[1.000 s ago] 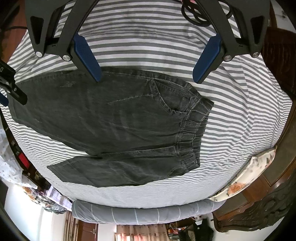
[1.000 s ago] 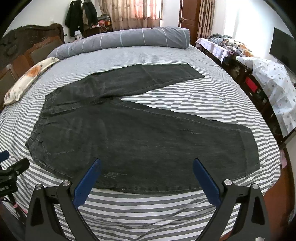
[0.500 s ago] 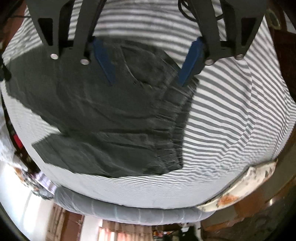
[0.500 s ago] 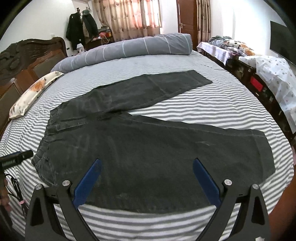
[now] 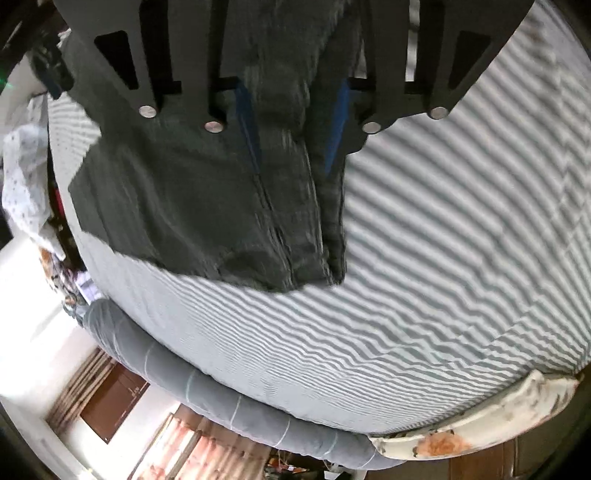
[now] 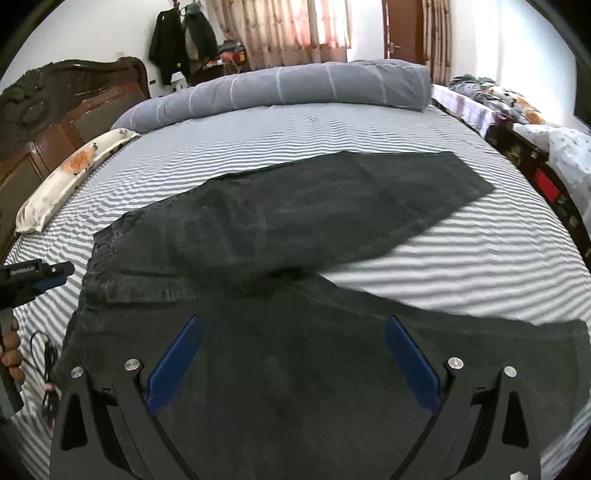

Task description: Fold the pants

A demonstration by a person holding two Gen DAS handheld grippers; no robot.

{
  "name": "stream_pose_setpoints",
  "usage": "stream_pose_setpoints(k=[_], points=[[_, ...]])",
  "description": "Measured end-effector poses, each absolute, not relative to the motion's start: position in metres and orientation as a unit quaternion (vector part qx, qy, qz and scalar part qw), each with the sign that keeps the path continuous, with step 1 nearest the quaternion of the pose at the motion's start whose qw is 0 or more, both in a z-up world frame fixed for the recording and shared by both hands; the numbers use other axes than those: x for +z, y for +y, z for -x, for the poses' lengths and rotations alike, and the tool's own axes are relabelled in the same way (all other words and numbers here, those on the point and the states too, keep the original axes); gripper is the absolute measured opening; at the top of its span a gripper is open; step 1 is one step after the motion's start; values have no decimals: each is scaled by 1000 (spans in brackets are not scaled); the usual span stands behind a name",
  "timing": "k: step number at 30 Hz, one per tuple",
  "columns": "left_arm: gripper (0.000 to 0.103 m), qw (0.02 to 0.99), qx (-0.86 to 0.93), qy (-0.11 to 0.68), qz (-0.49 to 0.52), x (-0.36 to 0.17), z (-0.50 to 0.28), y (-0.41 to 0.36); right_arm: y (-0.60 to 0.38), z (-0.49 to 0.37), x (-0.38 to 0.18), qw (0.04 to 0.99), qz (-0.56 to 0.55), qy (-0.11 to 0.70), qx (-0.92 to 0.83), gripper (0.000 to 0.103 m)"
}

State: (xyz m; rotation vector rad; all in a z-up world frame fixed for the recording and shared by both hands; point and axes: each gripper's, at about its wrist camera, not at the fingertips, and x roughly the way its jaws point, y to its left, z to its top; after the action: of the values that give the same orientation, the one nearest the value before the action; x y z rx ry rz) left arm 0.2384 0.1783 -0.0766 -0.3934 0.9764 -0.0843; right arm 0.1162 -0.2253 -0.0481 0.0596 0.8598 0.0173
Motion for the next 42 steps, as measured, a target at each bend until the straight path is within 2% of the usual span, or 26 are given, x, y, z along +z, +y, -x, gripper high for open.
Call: stream_pose_setpoints(k=[9, 15, 25, 28, 30, 42], points=[[24, 850, -50, 473, 225, -114, -291, 199, -192, -178, -74, 904, -16, 427, 33, 98], [23, 852, -61, 469, 227, -117, -315, 200, -178, -193, -86, 900, -11, 435, 41, 98], [23, 840, -66, 443, 305, -129, -349, 207, -160, -226, -90, 895, 44, 438, 74, 98], [23, 845, -66, 435, 303, -128, -349, 206, -156, -236, -88, 894, 61, 437, 77, 98], [7, 851, -60, 428, 297, -125, -345, 205, -156, -241, -88, 893, 69, 439, 76, 98], [6, 891, -59, 341, 296, -76, -306, 200, -192, -287, -75, 872, 147, 453, 117, 98]])
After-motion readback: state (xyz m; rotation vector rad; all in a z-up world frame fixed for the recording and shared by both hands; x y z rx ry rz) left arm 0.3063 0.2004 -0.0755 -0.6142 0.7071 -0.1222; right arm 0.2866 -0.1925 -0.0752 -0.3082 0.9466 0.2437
